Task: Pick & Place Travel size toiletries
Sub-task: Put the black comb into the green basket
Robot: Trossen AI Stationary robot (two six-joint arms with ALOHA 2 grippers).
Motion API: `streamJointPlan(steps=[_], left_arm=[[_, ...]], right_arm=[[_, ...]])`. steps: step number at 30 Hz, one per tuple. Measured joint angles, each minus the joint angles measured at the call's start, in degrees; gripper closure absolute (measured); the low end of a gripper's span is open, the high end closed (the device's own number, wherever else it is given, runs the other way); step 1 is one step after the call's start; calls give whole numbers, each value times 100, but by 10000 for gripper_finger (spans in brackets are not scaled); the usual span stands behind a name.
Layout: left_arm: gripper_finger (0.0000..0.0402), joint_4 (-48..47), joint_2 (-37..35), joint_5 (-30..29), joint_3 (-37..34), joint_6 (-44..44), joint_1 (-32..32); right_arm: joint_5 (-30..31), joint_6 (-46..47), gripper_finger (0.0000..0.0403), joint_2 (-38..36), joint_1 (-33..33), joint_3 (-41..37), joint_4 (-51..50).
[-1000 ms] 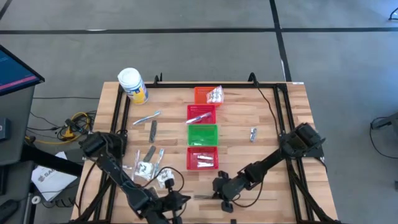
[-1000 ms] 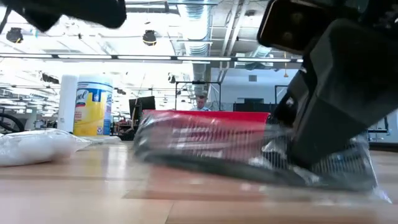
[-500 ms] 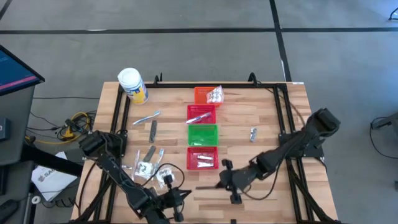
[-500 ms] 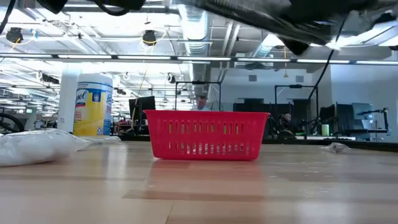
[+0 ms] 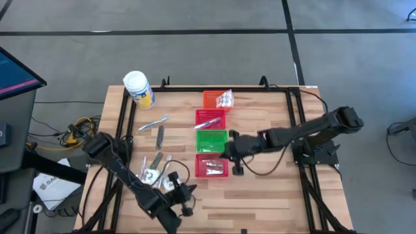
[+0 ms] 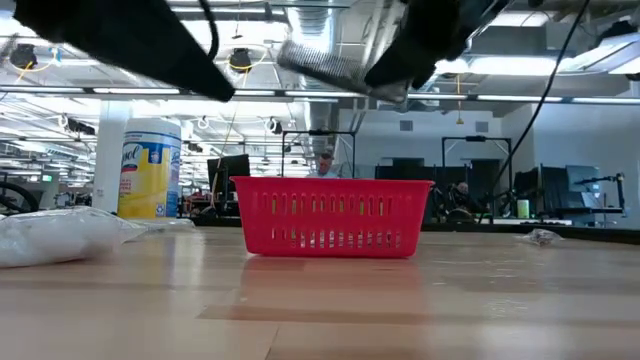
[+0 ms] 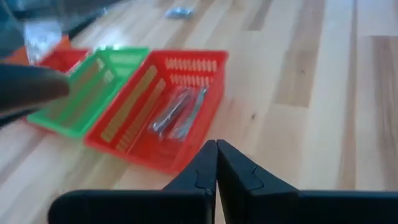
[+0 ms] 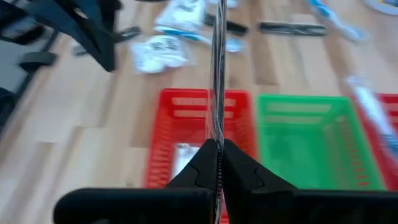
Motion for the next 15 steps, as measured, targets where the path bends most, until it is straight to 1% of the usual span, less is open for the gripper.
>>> streamJointPlan(steps=[3,6,10,12,14,15], left_arm=[[402,97,-423,-24,-539,-500,-65],[402,583,-987,-360,-1113,-864,-318],[401,1464,-1717,-1005,-1823,-880,-750],[402,1771,-2013,-1293,-2084,-832,-961],[402,1918,-2266,-1426,-2276,-723,-1124],[401,1935,-2368,-1465,-2327,-668,-1190]], right_arm=[[-17,-282,403,0,-372,2,-123],[-31,-524,403,0,-663,2,-188],[-196,-818,403,28,-908,2,-298],[-240,-1017,403,182,-977,17,-283],[-246,-1206,403,288,-1045,-6,-427],[-252,-1303,403,393,-1079,12,-307]])
